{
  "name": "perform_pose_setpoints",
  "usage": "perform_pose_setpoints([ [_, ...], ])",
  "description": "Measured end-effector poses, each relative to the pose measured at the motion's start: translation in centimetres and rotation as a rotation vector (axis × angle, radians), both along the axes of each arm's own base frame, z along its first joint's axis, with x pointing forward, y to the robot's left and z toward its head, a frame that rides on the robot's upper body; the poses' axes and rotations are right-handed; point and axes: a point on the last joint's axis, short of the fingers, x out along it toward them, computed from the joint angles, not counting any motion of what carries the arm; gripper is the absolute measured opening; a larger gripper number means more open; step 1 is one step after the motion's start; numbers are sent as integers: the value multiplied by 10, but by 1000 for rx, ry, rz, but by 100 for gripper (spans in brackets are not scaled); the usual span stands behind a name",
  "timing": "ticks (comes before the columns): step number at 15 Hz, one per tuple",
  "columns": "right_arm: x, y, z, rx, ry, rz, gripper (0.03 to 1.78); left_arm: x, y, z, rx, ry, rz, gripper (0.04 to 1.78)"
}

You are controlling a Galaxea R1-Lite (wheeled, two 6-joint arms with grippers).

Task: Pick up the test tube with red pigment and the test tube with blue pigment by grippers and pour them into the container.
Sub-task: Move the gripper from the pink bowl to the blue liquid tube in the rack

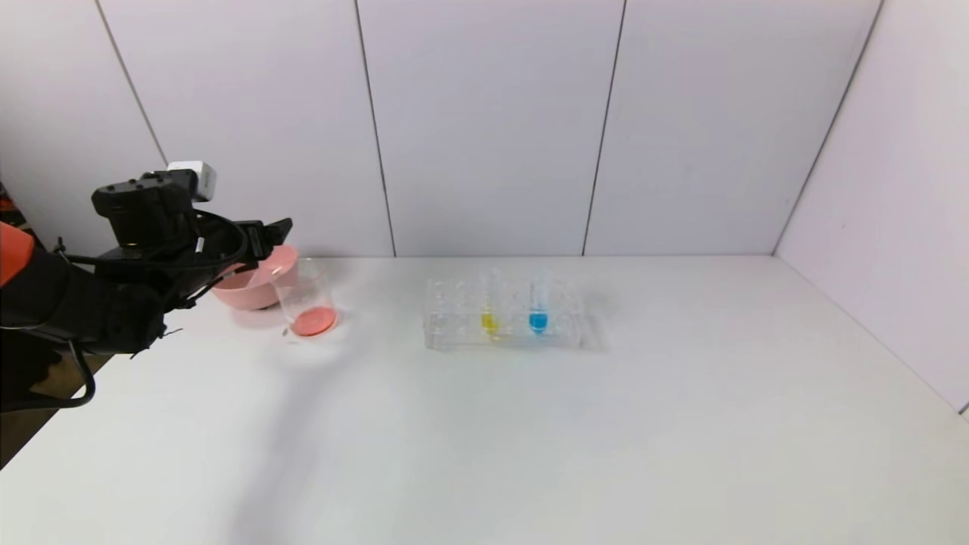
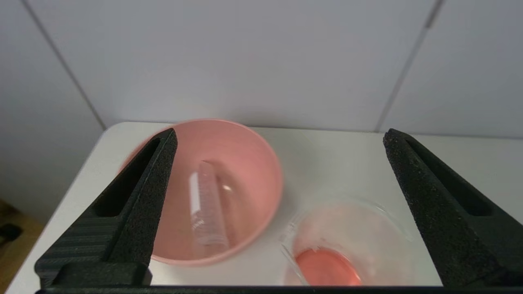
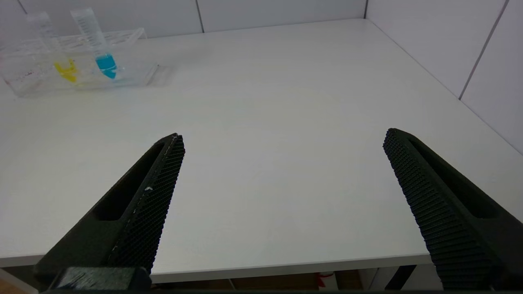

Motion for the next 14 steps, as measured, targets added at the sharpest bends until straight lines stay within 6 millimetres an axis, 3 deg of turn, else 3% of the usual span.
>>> perform_pose_setpoints([
  [5, 0, 0, 0, 0, 0, 0, 177, -53, -18, 7, -45, 78, -548, 176],
  [7, 0, 0, 0, 0, 0, 0, 177, -66, -39, 7, -30, 75, -754, 176],
  [10, 0, 0, 0, 0, 0, 0, 177, -81, -85, 5, -2, 83, -887, 176],
  [14, 0, 0, 0, 0, 0, 0, 177, -114, -171, 2, 47, 116, -964, 176],
])
